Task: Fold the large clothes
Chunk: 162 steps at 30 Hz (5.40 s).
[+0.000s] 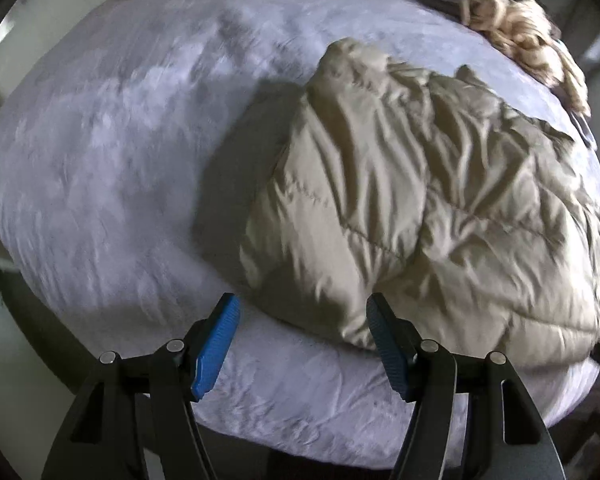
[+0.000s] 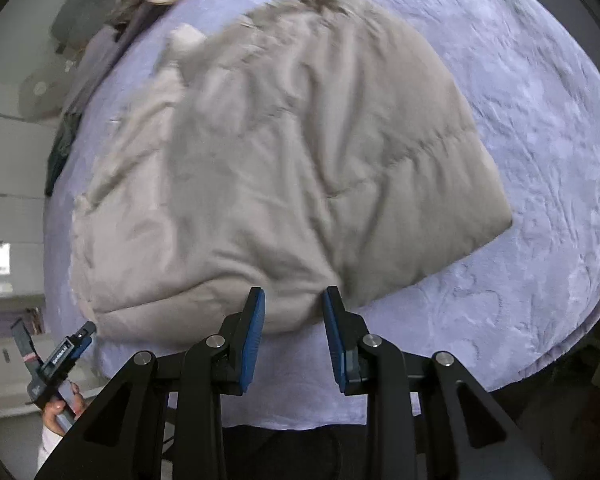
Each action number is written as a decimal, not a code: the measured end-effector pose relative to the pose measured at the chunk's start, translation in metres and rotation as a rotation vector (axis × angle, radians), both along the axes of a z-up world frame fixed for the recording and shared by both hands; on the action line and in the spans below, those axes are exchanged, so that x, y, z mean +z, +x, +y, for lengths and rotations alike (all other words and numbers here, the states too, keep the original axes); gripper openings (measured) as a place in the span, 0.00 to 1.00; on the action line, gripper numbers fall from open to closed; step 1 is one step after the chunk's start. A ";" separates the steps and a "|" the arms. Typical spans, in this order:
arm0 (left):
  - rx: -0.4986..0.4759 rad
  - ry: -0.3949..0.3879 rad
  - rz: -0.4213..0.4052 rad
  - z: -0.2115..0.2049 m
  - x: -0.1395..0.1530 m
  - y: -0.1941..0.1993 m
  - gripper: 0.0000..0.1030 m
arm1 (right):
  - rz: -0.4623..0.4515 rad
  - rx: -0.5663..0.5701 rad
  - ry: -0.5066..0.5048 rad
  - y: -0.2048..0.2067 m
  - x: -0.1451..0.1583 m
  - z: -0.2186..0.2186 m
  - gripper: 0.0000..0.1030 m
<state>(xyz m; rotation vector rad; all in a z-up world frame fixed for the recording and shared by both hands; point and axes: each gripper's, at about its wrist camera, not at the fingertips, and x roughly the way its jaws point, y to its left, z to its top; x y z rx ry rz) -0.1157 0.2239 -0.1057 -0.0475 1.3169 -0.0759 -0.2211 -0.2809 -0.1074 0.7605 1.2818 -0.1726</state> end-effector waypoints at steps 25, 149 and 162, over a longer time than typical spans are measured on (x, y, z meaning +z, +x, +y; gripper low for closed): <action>-0.289 -0.021 -0.006 -0.001 0.025 0.078 1.00 | 0.026 0.066 -0.068 0.106 0.024 0.127 0.60; -0.778 -0.559 0.324 -0.476 0.035 0.044 0.80 | -0.320 -0.272 0.158 -0.027 0.024 -0.047 0.60; -0.790 -0.423 -0.055 -0.427 0.096 0.068 0.80 | -0.224 -0.168 -0.036 0.012 0.031 -0.006 0.13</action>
